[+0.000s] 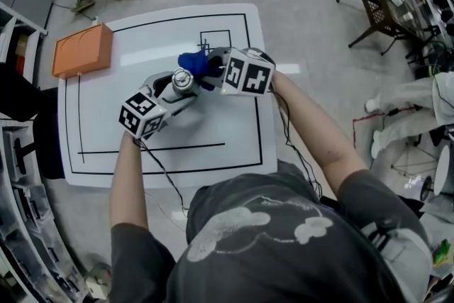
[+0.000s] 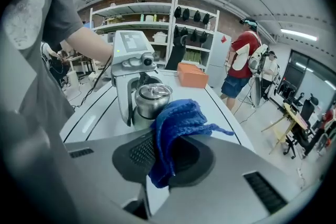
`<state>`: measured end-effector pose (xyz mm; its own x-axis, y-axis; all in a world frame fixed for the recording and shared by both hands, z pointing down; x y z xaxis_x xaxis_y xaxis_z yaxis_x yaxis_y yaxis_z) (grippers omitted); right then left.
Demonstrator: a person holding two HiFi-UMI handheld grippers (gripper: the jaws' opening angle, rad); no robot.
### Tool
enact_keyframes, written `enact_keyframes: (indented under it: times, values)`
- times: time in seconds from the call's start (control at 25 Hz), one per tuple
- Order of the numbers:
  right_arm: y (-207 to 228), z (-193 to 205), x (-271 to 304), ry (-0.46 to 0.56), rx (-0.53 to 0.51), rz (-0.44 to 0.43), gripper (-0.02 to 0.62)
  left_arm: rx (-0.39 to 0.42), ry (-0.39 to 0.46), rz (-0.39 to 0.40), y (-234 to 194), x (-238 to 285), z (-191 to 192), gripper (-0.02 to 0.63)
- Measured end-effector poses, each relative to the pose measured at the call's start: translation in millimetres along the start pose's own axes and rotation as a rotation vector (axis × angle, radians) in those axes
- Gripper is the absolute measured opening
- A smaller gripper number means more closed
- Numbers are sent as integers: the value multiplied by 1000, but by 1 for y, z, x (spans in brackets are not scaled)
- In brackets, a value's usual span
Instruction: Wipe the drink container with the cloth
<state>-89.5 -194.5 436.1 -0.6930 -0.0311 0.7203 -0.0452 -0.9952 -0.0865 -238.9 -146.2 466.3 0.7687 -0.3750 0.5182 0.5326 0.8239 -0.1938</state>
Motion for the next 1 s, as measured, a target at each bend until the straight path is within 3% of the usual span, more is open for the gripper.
enact_keyframes:
  times: [0.16,0.36,0.6,0.8,1.0]
  values:
    - [4,11,17,-63,25,-16,41,70,-15,76,-3,-1,-1,333]
    - [4,26,41,-154,19,-22,41,96,2,111,-6,-1,0,333]
    - [5,34,48,-141,69,-12,41,83,8,107,-7,0,0,334]
    - [1,34,46,-128,84,27,41,27,20,23,-1,-3,5,334]
    - [-7,37,32,-86,104,67,42,-118,143,-168,15,-14,9,334]
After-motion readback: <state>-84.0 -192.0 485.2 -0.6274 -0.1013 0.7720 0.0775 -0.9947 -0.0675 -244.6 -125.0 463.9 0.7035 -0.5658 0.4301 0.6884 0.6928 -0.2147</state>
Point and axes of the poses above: the fingertips, and each gripper's own axes: x forward along the fingers, y to its right, z out of its underside, the point moved 9 cm from there along -x, backward along the fingers
